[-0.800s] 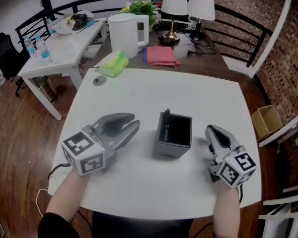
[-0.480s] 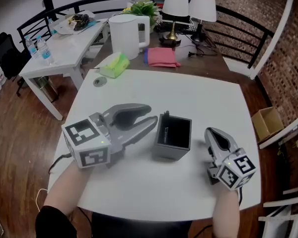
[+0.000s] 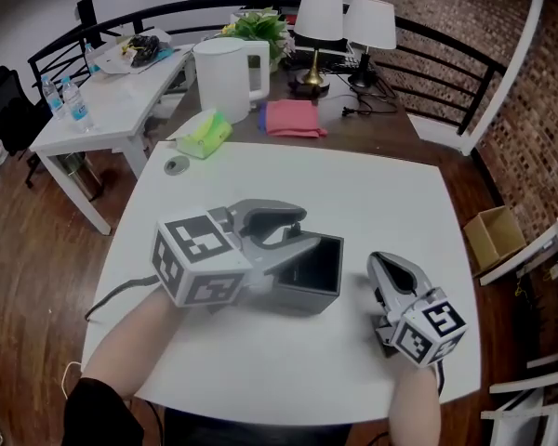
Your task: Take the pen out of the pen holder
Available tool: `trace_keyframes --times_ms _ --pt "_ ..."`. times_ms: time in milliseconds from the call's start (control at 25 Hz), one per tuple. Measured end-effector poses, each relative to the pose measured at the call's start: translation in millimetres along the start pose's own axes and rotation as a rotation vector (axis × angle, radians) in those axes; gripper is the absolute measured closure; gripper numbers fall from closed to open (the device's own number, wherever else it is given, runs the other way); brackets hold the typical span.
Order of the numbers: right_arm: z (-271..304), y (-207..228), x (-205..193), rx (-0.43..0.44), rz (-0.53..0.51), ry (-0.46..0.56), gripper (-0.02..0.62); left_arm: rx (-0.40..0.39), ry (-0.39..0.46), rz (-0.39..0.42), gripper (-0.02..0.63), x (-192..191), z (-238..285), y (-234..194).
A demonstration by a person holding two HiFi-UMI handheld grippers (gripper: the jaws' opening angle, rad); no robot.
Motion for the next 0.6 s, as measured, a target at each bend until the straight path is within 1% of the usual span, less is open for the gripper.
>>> trace_keyframes --times_ms 80,200,360,440,520,600 --pt "1 0 0 0.003 -0.002 -0.002 0.581 0.014 -0.017 0.012 0.465 -2 0 1" --pt "2 0 1 0.005 -0.003 -0.005 0.581 0.035 -0.017 0.035 0.466 -1 -4 1" --pt "1 1 0 0.006 -0.002 -0.008 0.581 0.046 -0.027 0.09 0.466 0 -9 8" --pt "1 2 0 0.005 0.0 -0.008 0.581 0.054 -0.037 0.112 0.484 0 -10 10" --pt "2 2 0 0.004 0.001 -0.009 0.581 0.044 -0.034 0.093 0.546 0 -11 11" --pt "2 2 -1 0.003 0.003 -0.008 0.581 0.018 -0.021 0.049 0.557 1 -12 13"
Point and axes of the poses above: the fingertips, and each gripper's own axes: z forward along the fingers, y to its right, x out of its top, the point moved 2 cm from there along -z, backward along the fingers, and after that the axes turned 6 degrees about -y, right-handed, at the moved point
